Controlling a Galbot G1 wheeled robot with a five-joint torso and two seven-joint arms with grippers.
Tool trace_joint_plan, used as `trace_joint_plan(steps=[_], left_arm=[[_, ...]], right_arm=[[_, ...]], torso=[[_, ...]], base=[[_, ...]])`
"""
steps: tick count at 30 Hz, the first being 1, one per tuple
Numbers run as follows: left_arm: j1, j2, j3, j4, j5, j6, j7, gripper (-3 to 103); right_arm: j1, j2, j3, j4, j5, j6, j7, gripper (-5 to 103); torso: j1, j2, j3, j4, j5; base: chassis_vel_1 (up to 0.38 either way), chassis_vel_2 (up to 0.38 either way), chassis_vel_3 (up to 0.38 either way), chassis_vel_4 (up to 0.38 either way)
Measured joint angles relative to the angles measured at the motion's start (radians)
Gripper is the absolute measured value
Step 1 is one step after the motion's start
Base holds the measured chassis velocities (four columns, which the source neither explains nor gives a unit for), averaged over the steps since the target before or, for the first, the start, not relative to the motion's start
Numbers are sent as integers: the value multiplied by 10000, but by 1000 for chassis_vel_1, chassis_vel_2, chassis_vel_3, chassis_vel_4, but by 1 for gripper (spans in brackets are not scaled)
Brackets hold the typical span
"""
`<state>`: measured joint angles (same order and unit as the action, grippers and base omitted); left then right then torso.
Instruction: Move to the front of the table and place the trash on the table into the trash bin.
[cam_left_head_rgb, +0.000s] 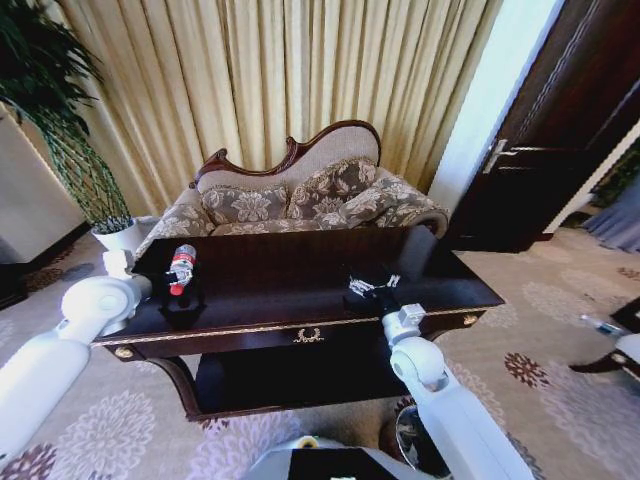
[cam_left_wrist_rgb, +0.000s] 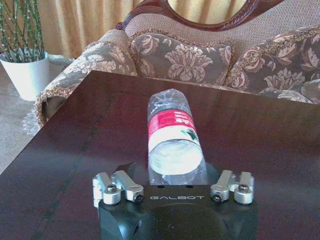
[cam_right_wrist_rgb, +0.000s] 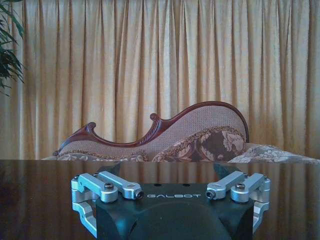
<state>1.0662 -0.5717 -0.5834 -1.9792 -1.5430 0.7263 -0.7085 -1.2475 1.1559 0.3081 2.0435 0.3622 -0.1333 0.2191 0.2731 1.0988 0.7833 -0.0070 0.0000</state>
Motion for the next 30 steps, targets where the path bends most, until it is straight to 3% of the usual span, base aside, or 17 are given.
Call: trace_joint_plan(steps=[5, 14, 15, 16, 17, 18, 19, 20, 21, 22, 23, 25, 26, 29, 30], left_arm=[[197, -93, -126, -50, 84, -191, -39, 60], [608, -171, -449, -221, 337, -315, 44, 39], [729, -172, -507, -244, 737, -409, 197, 36], [976, -164, -629, -322, 1685, -607, 641, 31], [976, -164, -629, -322, 1685, -607, 641, 31], [1181, -138, -704, -372, 2497, -860, 1085, 31], [1181, -138, -704, -372, 2497, -860, 1085, 31], [1501, -88, -757, -450, 3916, -1445, 1869, 30], [1665, -81, -764, -491, 4771, -1935, 2367, 30], [1851, -81, -766, -541, 5975, -2763, 3087, 30], [1851, -81, -766, -541, 5975, -2763, 3087, 30], [1995, -82, -752, -568, 7717, -3976, 4080, 30], [1995, -82, -752, -568, 7717, -3976, 4080, 30], [1902, -29, -662, -613, 9369, -5234, 5567, 30], [1902, -29, -662, -613, 9369, -5234, 5567, 30]], right_arm=[[15, -36, 1, 106, 124, -32, 168, 100], [-54, -106, 115, 210, 163, -42, 303, 100], [-66, -118, 118, 273, 250, -42, 381, 100], [-74, -141, 106, 445, 564, -113, 623, 100], [-74, -141, 106, 445, 564, -113, 623, 100], [-78, -153, 72, 639, 911, -226, 858, 100], [-78, -153, 72, 639, 911, -226, 858, 100], [-81, -193, -22, 1121, 1795, -549, 1395, 100], [-83, -220, -70, 1494, 2440, -790, 1678, 100], [-84, -269, -82, 2009, 3254, -1074, 1884, 100], [-84, -269, -82, 2009, 3254, -1074, 1884, 100], [-47, -445, -43, 2708, 4493, -1450, 2008, 100], [-47, -445, -43, 2708, 4493, -1450, 2008, 100], [212, -878, 219, 3540, 6398, -1919, 2034, 100], [212, -878, 219, 3540, 6398, -1919, 2034, 100]], torso=[[0, 0, 0, -1, 0], [0, 0, 0, -1, 0], [0, 0, 0, -1, -1], [0, 0, 0, 0, -1], [0, 0, 0, 0, -1], [1, 0, 0, 0, 0], [1, 0, 0, 0, 0], [0, 0, 0, 4, 0], [0, 0, 0, 4, 0], [0, 0, 0, 2, -1], [0, 0, 0, 2, -1], [-1, 1, -1, 0, -1], [-1, 1, -1, 0, -1], [-1, 0, 0, 0, -1], [-1, 0, 0, 0, -1]], base=[[0, 0, 0, 0], [0, 0, 0, 0], [0, 0, 0, 0], [0, 0, 0, 0], [0, 0, 0, 0], [0, 0, 0, 0], [0, 0, 0, 0], [0, 0, 0, 0], [0, 0, 0, 0], [0, 0, 0, 0], [0, 0, 0, 0], [0, 0, 0, 0], [0, 0, 0, 0], [0, 0, 0, 0], [0, 0, 0, 0]])
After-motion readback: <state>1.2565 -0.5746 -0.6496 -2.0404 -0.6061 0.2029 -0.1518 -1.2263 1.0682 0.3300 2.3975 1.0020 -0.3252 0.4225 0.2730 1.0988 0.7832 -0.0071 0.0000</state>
